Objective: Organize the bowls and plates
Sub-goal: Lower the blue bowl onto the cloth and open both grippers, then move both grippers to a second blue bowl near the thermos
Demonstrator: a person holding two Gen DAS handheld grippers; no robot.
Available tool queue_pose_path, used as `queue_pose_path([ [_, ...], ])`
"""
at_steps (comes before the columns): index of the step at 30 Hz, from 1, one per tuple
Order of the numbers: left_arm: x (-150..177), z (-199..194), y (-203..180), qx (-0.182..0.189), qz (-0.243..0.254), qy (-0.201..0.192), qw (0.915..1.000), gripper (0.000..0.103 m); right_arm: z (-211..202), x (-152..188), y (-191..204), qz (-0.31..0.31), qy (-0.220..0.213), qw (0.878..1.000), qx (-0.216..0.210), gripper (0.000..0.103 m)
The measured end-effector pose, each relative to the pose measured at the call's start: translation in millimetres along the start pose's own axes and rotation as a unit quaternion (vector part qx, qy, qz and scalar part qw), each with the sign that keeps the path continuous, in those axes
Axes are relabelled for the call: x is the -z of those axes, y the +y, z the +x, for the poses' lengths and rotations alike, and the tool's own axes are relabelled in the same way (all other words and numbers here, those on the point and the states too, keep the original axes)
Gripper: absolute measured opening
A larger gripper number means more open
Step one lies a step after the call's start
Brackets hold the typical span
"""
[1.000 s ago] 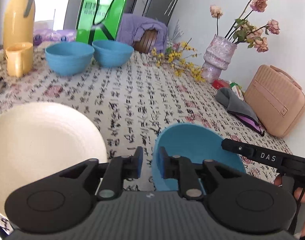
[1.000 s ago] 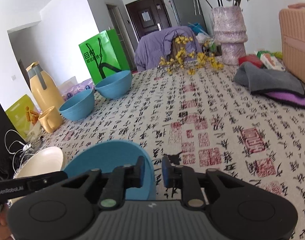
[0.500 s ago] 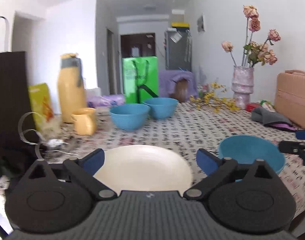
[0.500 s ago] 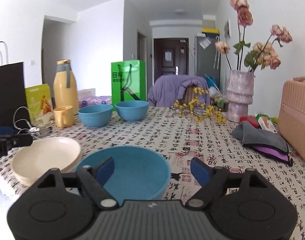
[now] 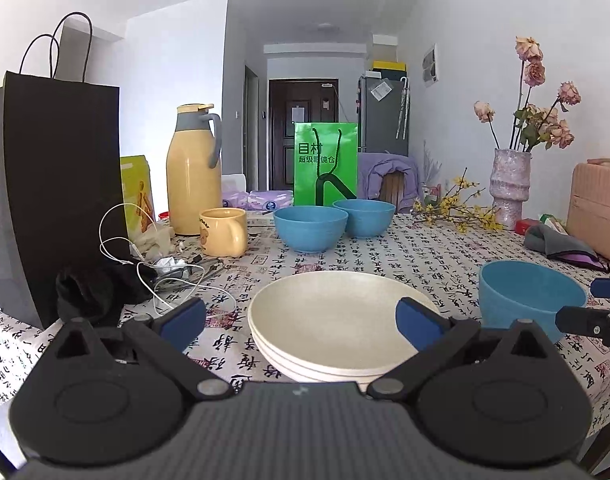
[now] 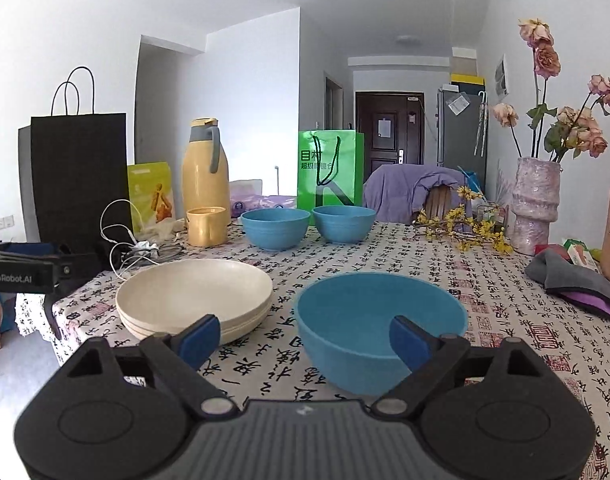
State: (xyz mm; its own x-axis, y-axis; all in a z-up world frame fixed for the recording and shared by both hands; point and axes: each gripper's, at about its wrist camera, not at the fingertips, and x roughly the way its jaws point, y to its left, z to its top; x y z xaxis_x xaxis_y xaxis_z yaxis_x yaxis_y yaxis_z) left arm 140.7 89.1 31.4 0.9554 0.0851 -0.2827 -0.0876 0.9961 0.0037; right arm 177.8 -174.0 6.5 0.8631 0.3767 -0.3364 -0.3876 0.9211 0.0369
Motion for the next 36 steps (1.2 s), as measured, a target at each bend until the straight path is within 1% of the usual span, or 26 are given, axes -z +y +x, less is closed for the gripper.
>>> queue_pose_path([
  [4,-6,12,13,0.003,-0.01,0.002,0.9999,0.103,12,-9,8,0.015,0.004,1.0,-0.017,0.092],
  [5,-9,18,16,-0.001,-0.011,0.008,0.9999,0.103,17,-12,10,0.017,0.007,1.0,-0.023,0.091],
  [7,-17,33,23,-0.014,-0.019,0.032,0.9992,0.103,30,-19,16,0.018,0.015,0.999,-0.032,0.091],
  [8,-21,40,28,-0.015,-0.026,0.04,0.9987,0.103,36,-23,18,0.02,0.017,0.999,-0.035,0.09],
  [10,-30,52,41,-0.006,-0.044,0.043,0.9981,0.103,52,-33,23,0.027,0.023,0.998,-0.042,0.09],
  [12,-40,64,51,-0.001,-0.049,0.049,0.9976,0.103,67,-44,25,0.041,0.026,0.998,-0.046,0.09],
  [15,-58,88,62,-0.003,-0.049,0.066,0.9966,0.103,95,-67,27,0.069,0.052,0.995,-0.042,0.09],
  [17,-73,109,72,0.007,-0.058,0.078,0.9953,0.103,117,-84,26,0.084,0.076,0.993,-0.046,0.089],
  [18,-79,119,77,0.012,-0.064,0.08,0.9946,0.103,127,-92,24,0.096,0.084,0.99,-0.055,0.088],
  [22,-104,174,95,0.062,-0.099,0.103,0.9877,0.103,171,-132,12,0.162,0.113,0.974,-0.109,0.088],
  [25,-122,220,102,0.075,-0.111,0.13,0.9824,0.103,213,-161,5,0.189,0.14,0.962,-0.138,0.088],
  [27,-132,249,103,0.081,-0.125,0.146,0.978,0.103,244,-175,-1,0.205,0.157,0.957,-0.134,0.088],
  [30,-143,292,100,0.112,-0.132,0.173,0.9695,0.102,293,-189,-11,0.232,0.191,0.945,-0.128,0.087],
  [31,-145,307,97,0.113,-0.132,0.184,0.9673,0.1,308,-192,-15,0.245,0.204,0.94,-0.123,0.087],
  [33,-148,333,92,0.102,-0.129,0.198,0.9662,0.095,337,-196,-22,0.257,0.226,0.932,-0.12,0.086],
  [35,-151,357,87,0.098,-0.124,0.211,0.9647,0.092,365,-197,-29,0.264,0.24,0.928,-0.106,0.086],
  [36,-152,370,86,0.098,-0.124,0.217,0.9632,0.086,380,-197,-33,0.267,0.245,0.926,-0.102,0.086],
])
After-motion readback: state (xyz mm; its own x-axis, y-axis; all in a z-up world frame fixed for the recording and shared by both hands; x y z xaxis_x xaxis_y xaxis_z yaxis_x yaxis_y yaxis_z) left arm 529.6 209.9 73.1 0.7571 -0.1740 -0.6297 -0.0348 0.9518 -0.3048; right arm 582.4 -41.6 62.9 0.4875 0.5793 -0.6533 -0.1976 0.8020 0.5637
